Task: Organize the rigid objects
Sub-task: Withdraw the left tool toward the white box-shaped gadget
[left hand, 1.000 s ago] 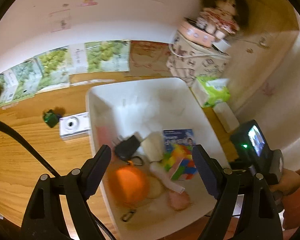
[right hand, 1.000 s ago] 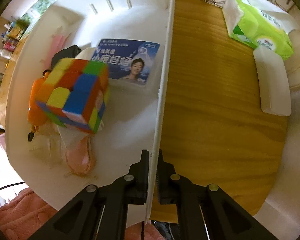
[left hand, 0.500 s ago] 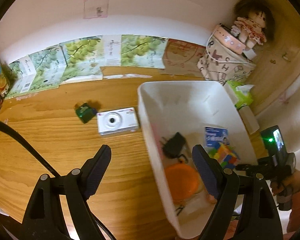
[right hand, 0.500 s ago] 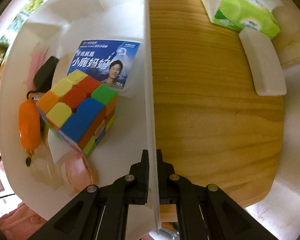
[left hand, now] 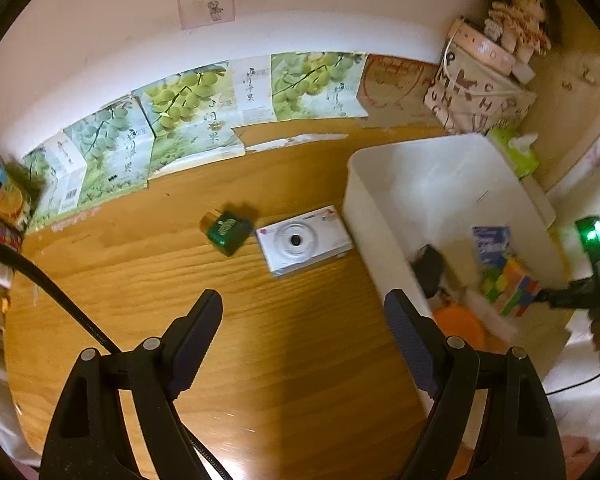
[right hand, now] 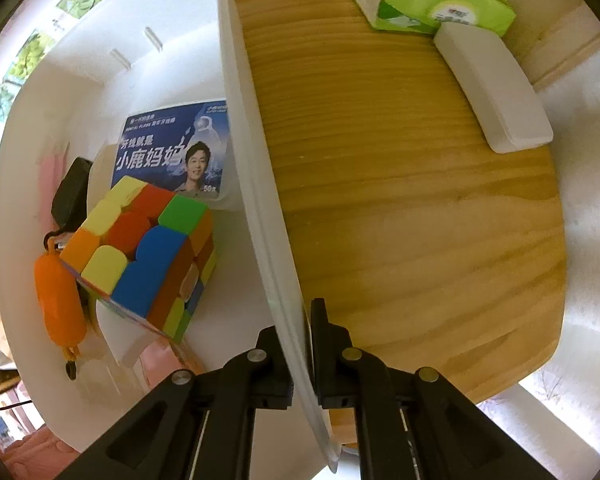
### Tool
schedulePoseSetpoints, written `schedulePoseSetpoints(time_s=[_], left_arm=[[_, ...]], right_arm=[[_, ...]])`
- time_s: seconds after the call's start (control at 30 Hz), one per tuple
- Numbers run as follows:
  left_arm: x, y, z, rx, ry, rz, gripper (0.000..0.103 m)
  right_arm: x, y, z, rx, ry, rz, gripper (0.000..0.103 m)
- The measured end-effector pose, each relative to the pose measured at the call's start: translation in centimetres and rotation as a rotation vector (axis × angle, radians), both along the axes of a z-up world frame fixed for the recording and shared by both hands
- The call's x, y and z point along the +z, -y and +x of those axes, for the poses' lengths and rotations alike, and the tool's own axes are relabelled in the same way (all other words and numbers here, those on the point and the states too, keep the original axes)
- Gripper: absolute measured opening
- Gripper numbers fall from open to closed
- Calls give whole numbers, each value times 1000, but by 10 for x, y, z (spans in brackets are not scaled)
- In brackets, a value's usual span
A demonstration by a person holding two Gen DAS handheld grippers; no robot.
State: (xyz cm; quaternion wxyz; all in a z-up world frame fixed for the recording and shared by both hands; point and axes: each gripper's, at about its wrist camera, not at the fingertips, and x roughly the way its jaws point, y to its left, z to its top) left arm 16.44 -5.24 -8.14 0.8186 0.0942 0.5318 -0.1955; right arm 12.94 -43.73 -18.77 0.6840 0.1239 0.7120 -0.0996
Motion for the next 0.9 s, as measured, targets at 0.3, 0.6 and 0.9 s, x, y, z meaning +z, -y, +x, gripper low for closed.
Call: schedulePoseSetpoints(time_s=[0.3, 0.6, 0.9], left_arm=[[-20, -13, 22, -123, -31, 78, 85], [-47, -4, 48, -281, -55, 167, 85], [-70, 25, 66, -423, -58, 206, 86]], right_arm=[[5, 13, -3, -44, 13, -13, 8], [3, -20, -14, -45, 16, -52, 10], [7, -30, -6, -44, -2, -71, 10]])
